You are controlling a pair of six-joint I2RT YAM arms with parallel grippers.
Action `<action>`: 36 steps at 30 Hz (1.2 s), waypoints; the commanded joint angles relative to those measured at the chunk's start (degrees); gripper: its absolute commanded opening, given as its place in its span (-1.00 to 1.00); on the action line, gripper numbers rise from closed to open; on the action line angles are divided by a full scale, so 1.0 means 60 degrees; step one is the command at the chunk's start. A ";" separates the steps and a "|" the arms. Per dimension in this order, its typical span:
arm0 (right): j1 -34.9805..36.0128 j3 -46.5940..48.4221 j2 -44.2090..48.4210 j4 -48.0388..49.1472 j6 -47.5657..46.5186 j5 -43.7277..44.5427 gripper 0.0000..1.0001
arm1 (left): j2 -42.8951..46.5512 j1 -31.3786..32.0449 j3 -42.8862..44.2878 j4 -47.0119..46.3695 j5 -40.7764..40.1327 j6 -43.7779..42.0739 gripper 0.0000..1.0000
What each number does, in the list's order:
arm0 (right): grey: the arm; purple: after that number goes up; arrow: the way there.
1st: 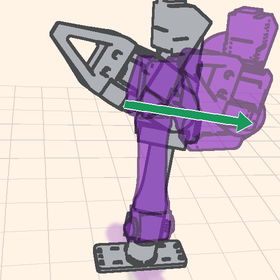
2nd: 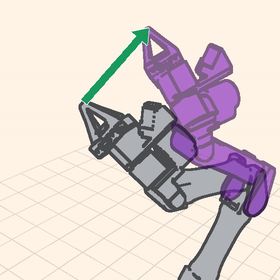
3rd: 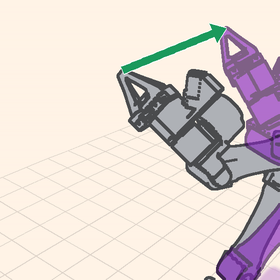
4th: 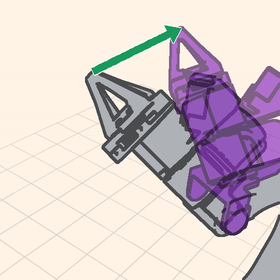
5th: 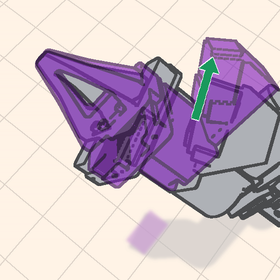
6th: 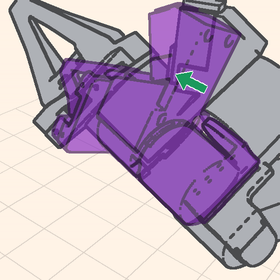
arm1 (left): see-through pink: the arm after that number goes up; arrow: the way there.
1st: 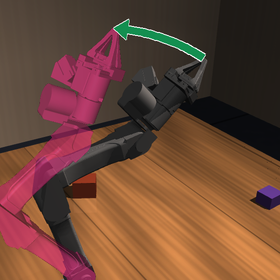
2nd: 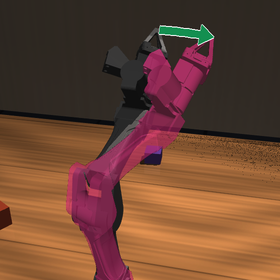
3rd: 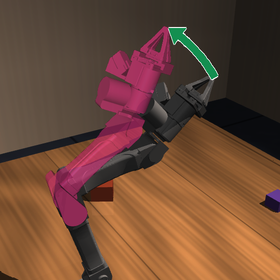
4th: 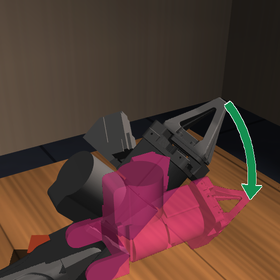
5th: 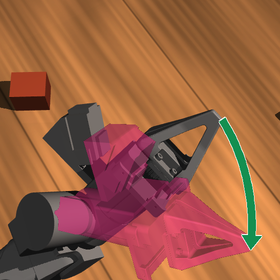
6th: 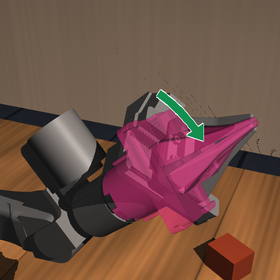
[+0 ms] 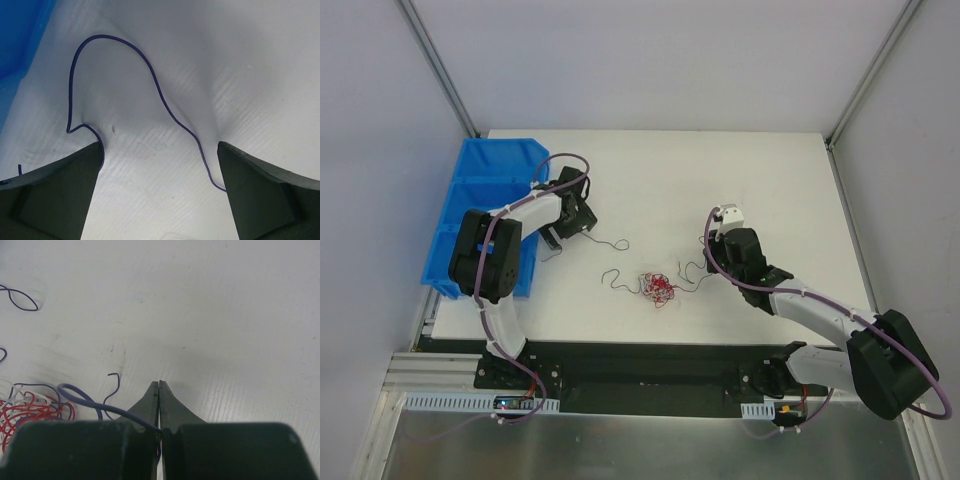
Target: Untangle the cables
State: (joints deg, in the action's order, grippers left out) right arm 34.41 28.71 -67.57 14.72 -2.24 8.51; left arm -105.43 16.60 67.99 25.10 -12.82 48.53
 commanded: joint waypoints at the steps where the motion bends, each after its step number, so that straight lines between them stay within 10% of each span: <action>1: -0.0037 0.0327 0.0143 0.0330 -0.0081 -0.0101 -0.99 | -0.0826 0.0265 0.0518 0.1629 -0.0367 0.0523 0.98; 9: -0.0038 0.0254 0.0305 0.0344 -0.0081 -0.0042 -0.99 | -0.1413 0.0383 0.1076 0.2393 -0.0353 0.1052 0.83; 23: -0.0052 0.0210 0.0393 0.0344 -0.0095 -0.0027 -0.99 | -0.0462 0.0646 0.0784 0.1823 -0.0955 -0.0134 -0.95; 36: -0.0038 0.0240 0.0349 0.0359 -0.0081 -0.0042 -0.99 | 0.1427 0.0617 0.0578 0.0929 -0.0325 -0.0984 -1.00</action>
State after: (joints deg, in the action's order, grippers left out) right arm 34.37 28.71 -66.59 14.72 -2.24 8.32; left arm -102.98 20.43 70.98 32.88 -16.01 45.76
